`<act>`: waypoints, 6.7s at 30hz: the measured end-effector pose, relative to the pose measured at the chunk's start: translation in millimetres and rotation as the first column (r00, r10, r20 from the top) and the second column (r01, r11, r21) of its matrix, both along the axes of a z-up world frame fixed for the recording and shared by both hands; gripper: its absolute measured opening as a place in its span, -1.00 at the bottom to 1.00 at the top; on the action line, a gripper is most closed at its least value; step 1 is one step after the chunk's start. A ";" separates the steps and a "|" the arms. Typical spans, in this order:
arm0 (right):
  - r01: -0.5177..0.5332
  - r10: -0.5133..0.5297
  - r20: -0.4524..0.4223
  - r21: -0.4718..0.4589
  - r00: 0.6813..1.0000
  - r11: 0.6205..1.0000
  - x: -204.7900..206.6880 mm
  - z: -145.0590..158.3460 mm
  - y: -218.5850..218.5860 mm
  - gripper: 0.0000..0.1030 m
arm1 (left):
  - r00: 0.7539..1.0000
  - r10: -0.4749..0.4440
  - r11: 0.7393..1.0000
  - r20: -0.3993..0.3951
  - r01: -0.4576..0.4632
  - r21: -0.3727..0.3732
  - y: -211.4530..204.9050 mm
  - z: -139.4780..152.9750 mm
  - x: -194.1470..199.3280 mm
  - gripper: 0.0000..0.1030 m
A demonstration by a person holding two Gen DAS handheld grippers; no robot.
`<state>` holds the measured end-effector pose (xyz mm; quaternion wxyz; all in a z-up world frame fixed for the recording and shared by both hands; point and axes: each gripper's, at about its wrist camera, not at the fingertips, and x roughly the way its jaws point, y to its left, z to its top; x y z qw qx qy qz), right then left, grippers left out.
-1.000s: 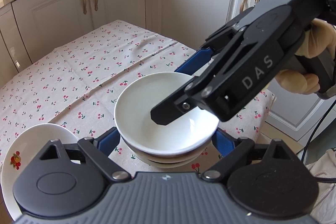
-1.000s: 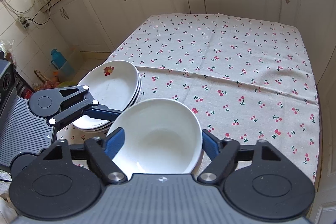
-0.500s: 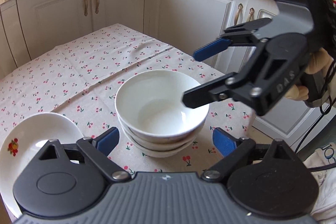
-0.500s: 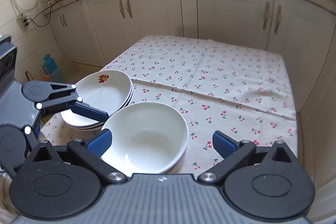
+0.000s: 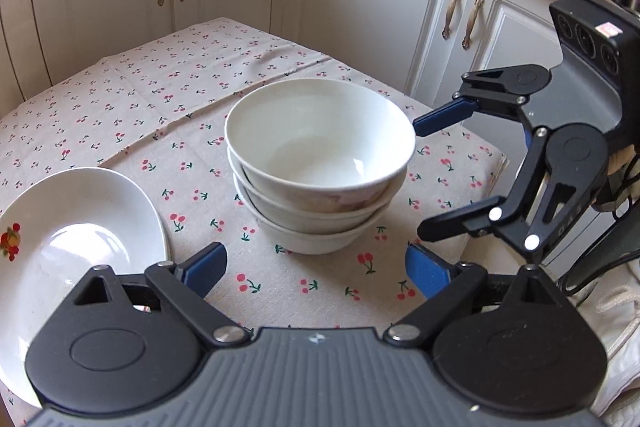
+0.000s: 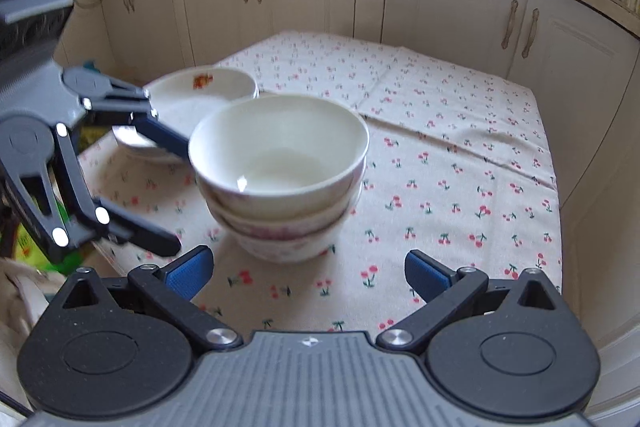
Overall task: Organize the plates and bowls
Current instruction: 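Close the left and right grippers on opposite sides of the bowl stack, then lift the bowl stack with both grippers and lower it onto the fruit-decal plates, then open both grippers and pull them away from the stacked bowls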
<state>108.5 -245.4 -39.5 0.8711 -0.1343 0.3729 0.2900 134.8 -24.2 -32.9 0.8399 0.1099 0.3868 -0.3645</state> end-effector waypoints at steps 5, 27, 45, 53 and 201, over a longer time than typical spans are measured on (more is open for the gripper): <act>-0.039 0.039 0.005 -0.034 0.999 0.999 4.5 -6.9 7.3 1.00 | 0.999 -0.046 0.998 0.012 0.045 0.045 -4.5 -3.5 8.4 0.86; -0.316 0.312 -0.052 -0.151 0.949 0.937 48.1 -7.4 31.3 0.90 | 0.959 -0.281 0.945 -0.031 0.283 0.162 -22.2 -16.4 53.6 0.79; -0.440 0.424 -0.123 -0.172 0.898 0.882 64.1 -6.1 39.9 0.84 | 0.901 -0.426 0.892 -0.086 0.434 0.130 -23.1 -20.6 69.0 0.66; -0.452 0.433 -0.140 -0.157 0.890 0.878 65.9 -5.8 39.9 0.77 | 0.889 -0.446 0.883 -0.099 0.456 0.115 -23.2 -20.6 70.4 0.57; 0.344 -0.353 0.225 0.080 0.908 0.936 -88.3 72.0 87.1 1.00 | 0.683 0.685 0.727 0.256 -0.667 -0.166 64.5 83.6 -143.4 0.99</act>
